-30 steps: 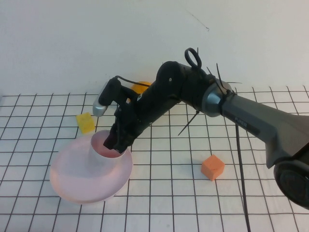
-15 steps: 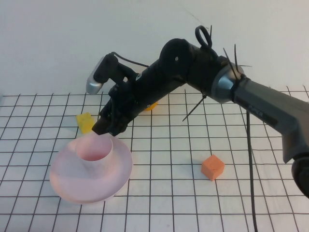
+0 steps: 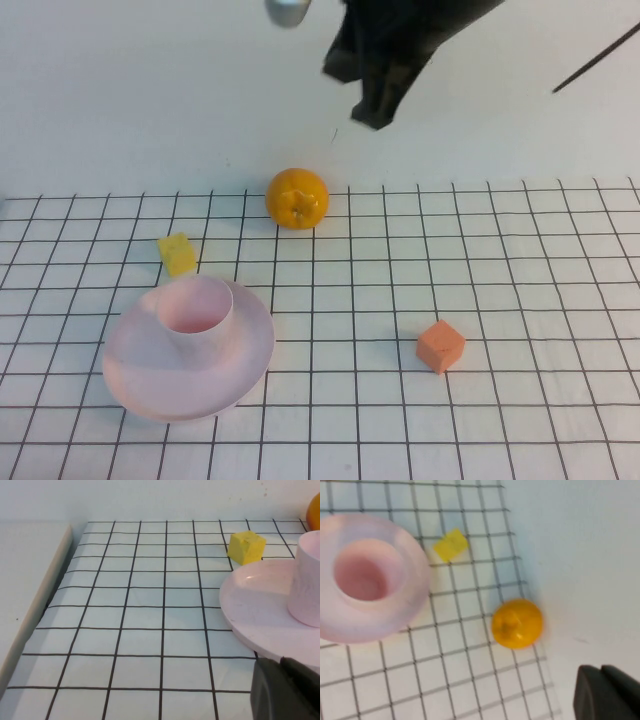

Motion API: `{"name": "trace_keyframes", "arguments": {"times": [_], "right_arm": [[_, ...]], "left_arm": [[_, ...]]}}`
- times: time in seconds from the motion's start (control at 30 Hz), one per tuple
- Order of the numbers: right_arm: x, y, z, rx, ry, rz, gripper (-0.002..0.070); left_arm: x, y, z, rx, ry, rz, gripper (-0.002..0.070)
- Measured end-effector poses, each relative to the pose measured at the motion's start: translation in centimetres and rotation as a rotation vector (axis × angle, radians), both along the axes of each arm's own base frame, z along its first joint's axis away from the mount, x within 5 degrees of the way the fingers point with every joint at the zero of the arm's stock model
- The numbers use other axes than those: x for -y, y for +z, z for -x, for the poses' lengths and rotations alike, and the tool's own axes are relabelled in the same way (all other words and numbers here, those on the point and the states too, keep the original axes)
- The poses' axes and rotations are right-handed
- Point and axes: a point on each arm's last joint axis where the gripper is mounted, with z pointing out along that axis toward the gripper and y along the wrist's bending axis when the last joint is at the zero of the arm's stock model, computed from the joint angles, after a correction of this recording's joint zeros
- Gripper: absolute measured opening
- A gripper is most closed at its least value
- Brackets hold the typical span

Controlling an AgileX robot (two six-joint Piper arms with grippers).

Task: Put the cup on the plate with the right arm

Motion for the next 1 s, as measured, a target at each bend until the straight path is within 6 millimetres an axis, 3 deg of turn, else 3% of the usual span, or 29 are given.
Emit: {"name": "trace_keyframes", "arguments": {"times": [0.27, 0.43, 0.57, 0.83, 1.0], "right_arm": [[8.8, 6.9, 3.1, 0.126, -0.449, 0.038, 0.0000], [12.0, 11.1, 7.1, 0.173, -0.568, -0.133, 0.0000], [13.5, 13.0, 9.3, 0.204, -0.591, -0.210, 0.0000], [14.4, 13.6, 9.8, 0.260, -0.621, -0.182, -0.0001], [15.6, 14.7, 11.3, 0.298, -0.631, -0.209, -0.0001]], "left_arm": [[0.0, 0.0, 0.0, 0.000, 0.000, 0.000, -0.0003], [0.0, 0.0, 0.0, 0.000, 0.000, 0.000, -0.0003], [0.0, 0.0, 0.0, 0.000, 0.000, 0.000, -0.0003], [0.0, 0.0, 0.0, 0.000, 0.000, 0.000, -0.0003], [0.0, 0.0, 0.0, 0.000, 0.000, 0.000, -0.0003]]}}
